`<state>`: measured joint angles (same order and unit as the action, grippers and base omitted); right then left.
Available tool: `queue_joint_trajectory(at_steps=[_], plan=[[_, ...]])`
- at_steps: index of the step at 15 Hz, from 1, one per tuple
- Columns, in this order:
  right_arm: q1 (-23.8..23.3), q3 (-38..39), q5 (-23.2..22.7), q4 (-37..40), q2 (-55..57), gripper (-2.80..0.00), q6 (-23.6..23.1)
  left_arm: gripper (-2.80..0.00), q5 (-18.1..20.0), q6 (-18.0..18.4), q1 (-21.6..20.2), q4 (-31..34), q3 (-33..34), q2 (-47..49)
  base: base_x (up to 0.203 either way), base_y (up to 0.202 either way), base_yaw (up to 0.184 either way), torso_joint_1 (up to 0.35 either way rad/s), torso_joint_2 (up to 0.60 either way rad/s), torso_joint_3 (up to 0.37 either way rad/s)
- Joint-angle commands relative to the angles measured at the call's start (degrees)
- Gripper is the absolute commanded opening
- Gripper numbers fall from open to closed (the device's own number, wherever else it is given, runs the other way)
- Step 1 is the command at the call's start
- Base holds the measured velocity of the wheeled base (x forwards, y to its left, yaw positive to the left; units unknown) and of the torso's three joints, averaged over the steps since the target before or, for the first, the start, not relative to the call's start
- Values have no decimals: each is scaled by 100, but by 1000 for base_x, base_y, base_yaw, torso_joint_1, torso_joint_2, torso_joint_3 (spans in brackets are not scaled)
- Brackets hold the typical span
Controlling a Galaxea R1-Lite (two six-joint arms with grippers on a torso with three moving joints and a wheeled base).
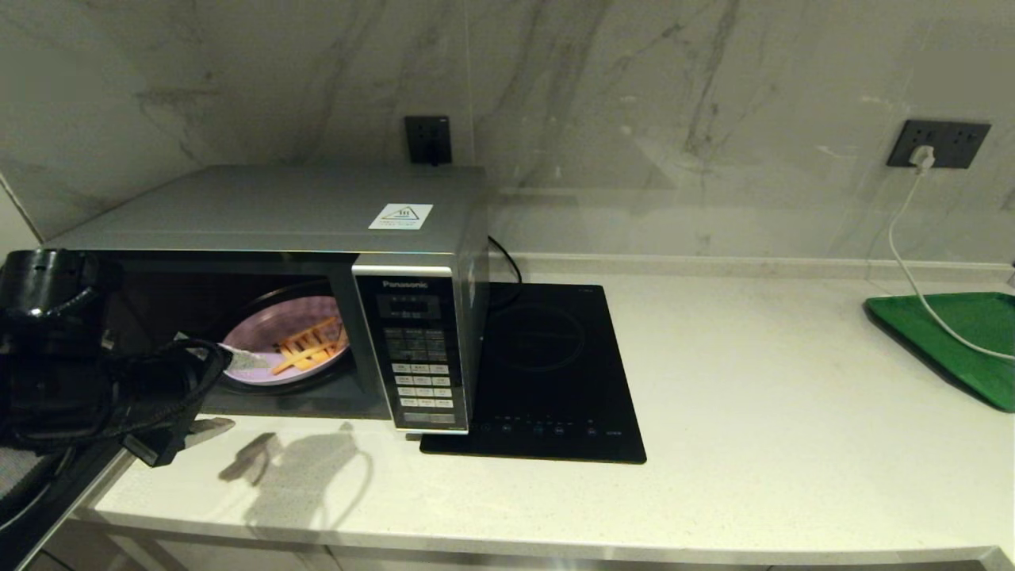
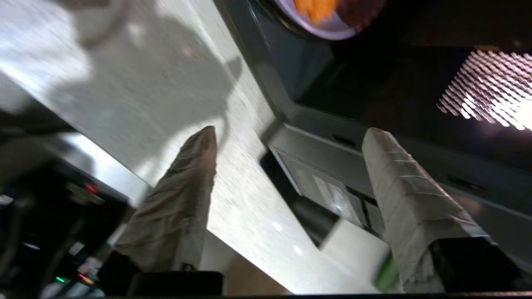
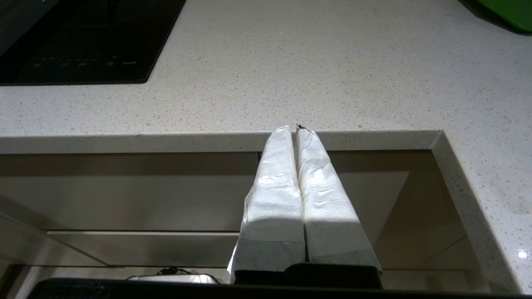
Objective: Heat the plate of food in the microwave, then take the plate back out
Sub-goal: Open the microwave oven, then take the plate out of the microwave
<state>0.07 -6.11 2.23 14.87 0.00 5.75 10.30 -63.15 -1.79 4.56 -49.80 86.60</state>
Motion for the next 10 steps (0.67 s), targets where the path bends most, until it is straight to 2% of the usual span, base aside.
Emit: queue_joint_trajectory(at_steps=[1, 3, 4, 6, 10], plan=[[1, -4, 5, 7, 9, -280, 5, 0, 771, -218, -40, -183, 181, -15, 0, 0, 0, 0, 0, 0], [1, 3, 5, 7, 9, -280, 5, 0, 900, -407, -111, -755, 423, 1, 0, 0, 0, 0, 0, 0], [1, -3, 5, 7, 9, -280, 5, 0, 902, -626, -155, -1016, 521, 59, 0, 0, 0, 0, 0, 0], [1, -4, 5, 7, 9, -280, 5, 0, 834, -788, -315, -1220, 520, 316, 0, 0, 0, 0, 0, 0], [1, -4, 5, 7, 9, -280, 5, 0, 729, -831, -675, -1265, 376, 732, 0, 0, 0, 0, 0, 0]])
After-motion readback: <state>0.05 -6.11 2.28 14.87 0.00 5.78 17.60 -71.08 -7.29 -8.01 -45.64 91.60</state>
